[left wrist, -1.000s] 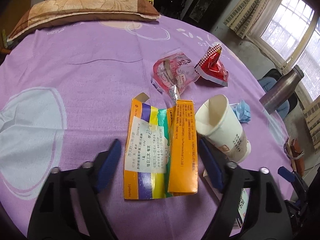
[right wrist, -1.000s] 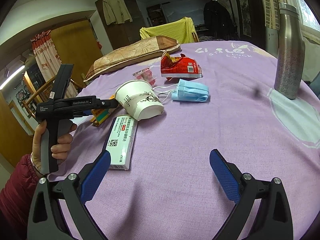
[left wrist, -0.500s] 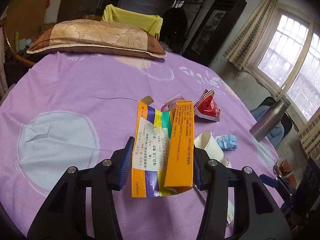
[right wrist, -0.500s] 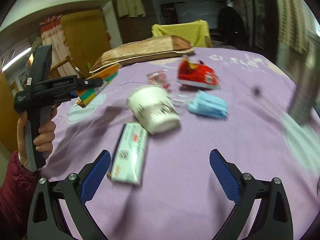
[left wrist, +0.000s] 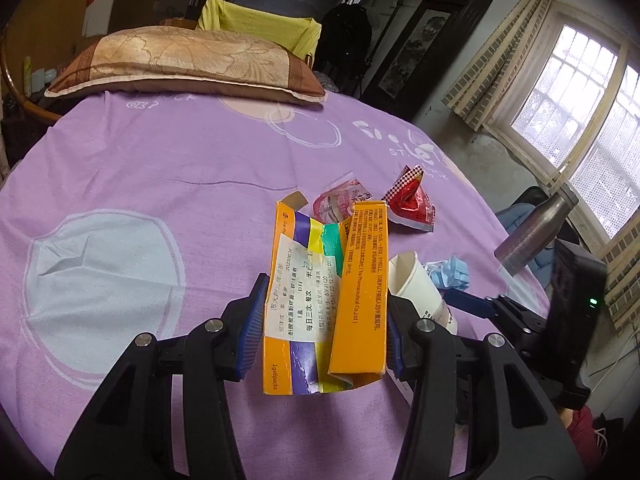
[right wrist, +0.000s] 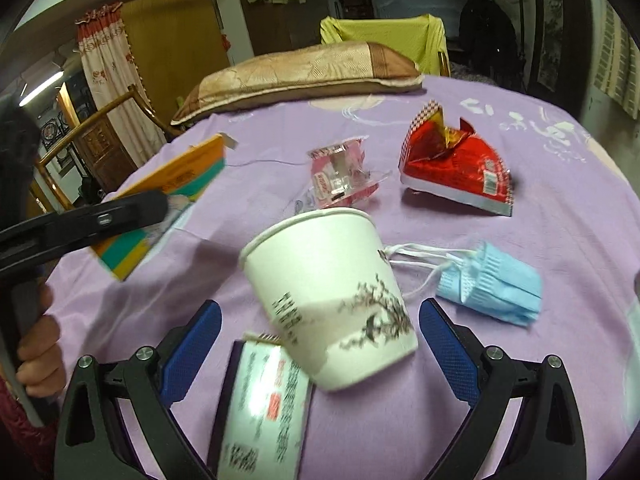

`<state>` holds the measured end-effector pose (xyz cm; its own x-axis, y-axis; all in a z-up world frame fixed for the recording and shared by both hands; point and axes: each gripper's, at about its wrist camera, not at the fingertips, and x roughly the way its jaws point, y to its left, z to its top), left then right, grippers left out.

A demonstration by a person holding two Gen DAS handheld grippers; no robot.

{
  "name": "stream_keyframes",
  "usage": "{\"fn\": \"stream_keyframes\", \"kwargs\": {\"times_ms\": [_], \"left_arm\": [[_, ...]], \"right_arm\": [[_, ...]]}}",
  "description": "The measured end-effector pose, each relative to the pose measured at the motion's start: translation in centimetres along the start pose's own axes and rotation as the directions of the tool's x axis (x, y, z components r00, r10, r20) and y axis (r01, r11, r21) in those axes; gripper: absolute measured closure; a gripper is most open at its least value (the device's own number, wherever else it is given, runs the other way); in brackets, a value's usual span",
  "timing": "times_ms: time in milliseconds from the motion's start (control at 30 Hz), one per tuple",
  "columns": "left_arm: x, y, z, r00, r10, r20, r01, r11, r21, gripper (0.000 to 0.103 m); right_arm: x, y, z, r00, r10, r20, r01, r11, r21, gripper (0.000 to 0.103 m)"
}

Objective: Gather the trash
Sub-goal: 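Grasp the white paper cup with the right tool while the left tool holds the box, then carry the box and paper cup to the red wastebasket while opening both tools over it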

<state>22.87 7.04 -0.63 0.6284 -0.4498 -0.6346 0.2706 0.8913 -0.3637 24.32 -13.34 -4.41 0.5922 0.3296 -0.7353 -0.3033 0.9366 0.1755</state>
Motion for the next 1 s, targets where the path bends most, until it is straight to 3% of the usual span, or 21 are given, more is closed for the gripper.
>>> {"fn": "stream_keyframes", "kwargs": {"times_ms": [33, 100, 200, 367, 633, 733, 867, 1000], "left_arm": [[0.0, -0.1, -0.1, 1.0, -0.002, -0.002, 0.002, 1.0, 0.002, 0.053], [0.1, -0.1, 0.0, 1.0, -0.005, -0.004, 0.005, 1.0, 0.007, 0.053], [-0.2, -0.5, -0.1, 1.0, -0.006, 0.005, 0.006, 1.0, 0.02, 0.053], [-0.9, -0.7, -0.2, 1.0, 0.002, 0.031, -0.003, 0.999, 0.035, 0.053], [-1.5, -1.6, -0.9, 0.999, -0.026, 0.037, 0.024, 0.998, 0.058, 0.053], [-2.4, -2.2, -1.5, 0.997, -0.057, 0.051, 0.054, 0.997, 0.063, 0.053], [-4.2, -4.4, -3.3, 0.995, -0.049, 0.088, 0.038, 0.992, 0.118, 0.053], [-5.2, -7.5, -5.5, 0.994, -0.093, 0.059, 0.082, 0.983, 0.164, 0.053]], "right_arm": [[0.5, -0.2, 0.0, 1.0, -0.001, -0.008, 0.001, 1.0, 0.007, 0.006], [1.2, -0.6, -0.1, 1.0, 0.01, -0.028, -0.009, 0.999, 0.032, 0.023], [-0.2, -0.7, -0.3, 0.999, 0.044, 0.026, -0.044, 0.998, 0.035, 0.028], [-4.2, 0.0, -1.3, 0.99, 0.051, 0.135, -0.054, 0.998, 0.013, 0.029], [-10.9, -2.5, -5.0, 0.975, 0.037, 0.221, -0.063, 0.992, 0.111, 0.029], [-13.6, -3.7, -7.0, 0.969, 0.013, 0.247, -0.051, 0.988, 0.149, 0.029], [-17.8, -5.1, -9.6, 0.955, -0.049, 0.293, -0.006, 0.983, 0.185, 0.029], [-20.9, -6.2, -12.0, 0.941, -0.084, 0.328, 0.012, 0.976, 0.217, 0.029]]}}
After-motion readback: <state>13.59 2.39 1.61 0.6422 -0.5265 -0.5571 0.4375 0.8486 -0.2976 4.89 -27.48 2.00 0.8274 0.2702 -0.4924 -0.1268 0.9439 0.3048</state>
